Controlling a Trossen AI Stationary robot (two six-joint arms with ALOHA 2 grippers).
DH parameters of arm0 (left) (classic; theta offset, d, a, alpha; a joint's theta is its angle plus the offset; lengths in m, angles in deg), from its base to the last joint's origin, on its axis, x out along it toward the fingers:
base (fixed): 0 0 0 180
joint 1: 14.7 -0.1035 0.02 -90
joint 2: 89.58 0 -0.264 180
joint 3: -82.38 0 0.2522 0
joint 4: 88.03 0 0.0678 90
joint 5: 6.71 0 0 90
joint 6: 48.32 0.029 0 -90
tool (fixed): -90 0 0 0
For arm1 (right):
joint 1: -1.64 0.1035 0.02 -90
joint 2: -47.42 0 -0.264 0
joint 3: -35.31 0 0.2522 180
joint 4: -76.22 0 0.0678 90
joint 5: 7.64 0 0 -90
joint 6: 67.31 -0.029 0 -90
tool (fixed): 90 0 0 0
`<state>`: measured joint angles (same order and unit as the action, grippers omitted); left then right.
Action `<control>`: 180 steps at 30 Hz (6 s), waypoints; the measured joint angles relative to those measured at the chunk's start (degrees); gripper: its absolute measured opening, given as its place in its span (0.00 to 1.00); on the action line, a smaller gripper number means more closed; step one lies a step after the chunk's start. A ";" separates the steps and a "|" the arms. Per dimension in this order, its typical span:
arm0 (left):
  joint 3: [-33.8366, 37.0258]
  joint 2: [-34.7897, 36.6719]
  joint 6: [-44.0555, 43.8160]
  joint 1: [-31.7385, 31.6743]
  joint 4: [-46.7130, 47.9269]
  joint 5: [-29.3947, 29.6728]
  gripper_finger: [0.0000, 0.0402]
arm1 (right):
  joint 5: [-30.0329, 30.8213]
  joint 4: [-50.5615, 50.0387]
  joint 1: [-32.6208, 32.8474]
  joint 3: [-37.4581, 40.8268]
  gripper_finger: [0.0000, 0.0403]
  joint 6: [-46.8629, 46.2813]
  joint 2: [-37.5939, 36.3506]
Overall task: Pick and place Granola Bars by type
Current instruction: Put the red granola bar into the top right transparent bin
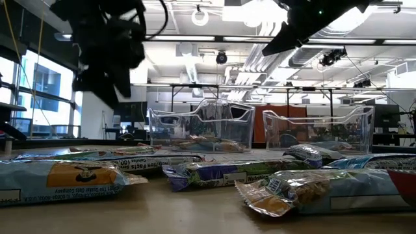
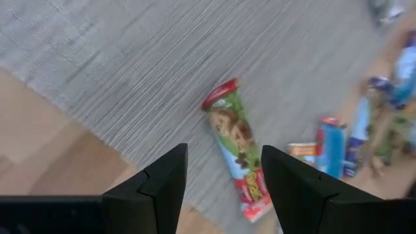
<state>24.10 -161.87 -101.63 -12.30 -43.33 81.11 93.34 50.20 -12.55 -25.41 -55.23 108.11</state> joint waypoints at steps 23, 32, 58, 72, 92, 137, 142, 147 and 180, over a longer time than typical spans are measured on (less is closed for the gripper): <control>-9.67 -23.34 -5.82 11.32 -3.57 9.98 0.48 | 0.00 0.15 0.00 0.04 0.37 0.01 0.11; -11.58 -23.20 -5.50 11.62 -1.67 10.36 0.48 | -0.19 0.76 0.00 0.82 0.37 -0.55 0.11; -11.82 -28.45 -10.54 19.09 -2.04 13.26 0.48 | -18.65 31.21 0.01 16.94 0.37 4.88 0.11; -13.54 -28.48 -8.40 18.88 -1.70 15.68 0.27 | -17.77 33.10 0.02 16.96 0.37 0.96 0.11; -33.10 -27.55 24.14 4.10 -1.03 18.28 0.14 | -16.80 29.40 2.43 16.96 0.37 -0.17 -5.05; -63.58 -64.82 44.66 -20.77 -42.02 1.56 0.14 | 40.59 7.03 16.24 16.92 0.37 -12.33 -20.17; -63.55 -64.92 47.71 -20.80 -41.73 5.33 0.14 | 37.64 6.65 16.24 16.92 0.37 -13.60 -20.17; -63.55 -64.92 50.13 -20.77 -41.06 4.23 0.14 | 36.00 5.58 16.24 16.92 0.37 -13.66 -20.17; -63.47 -64.83 46.76 -20.75 -42.61 4.49 0.20 | 30.52 2.83 16.24 16.92 0.37 -13.14 -20.17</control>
<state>-39.36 -226.70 -54.86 -33.05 -85.95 85.60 123.86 53.03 3.69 -8.50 -68.37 87.93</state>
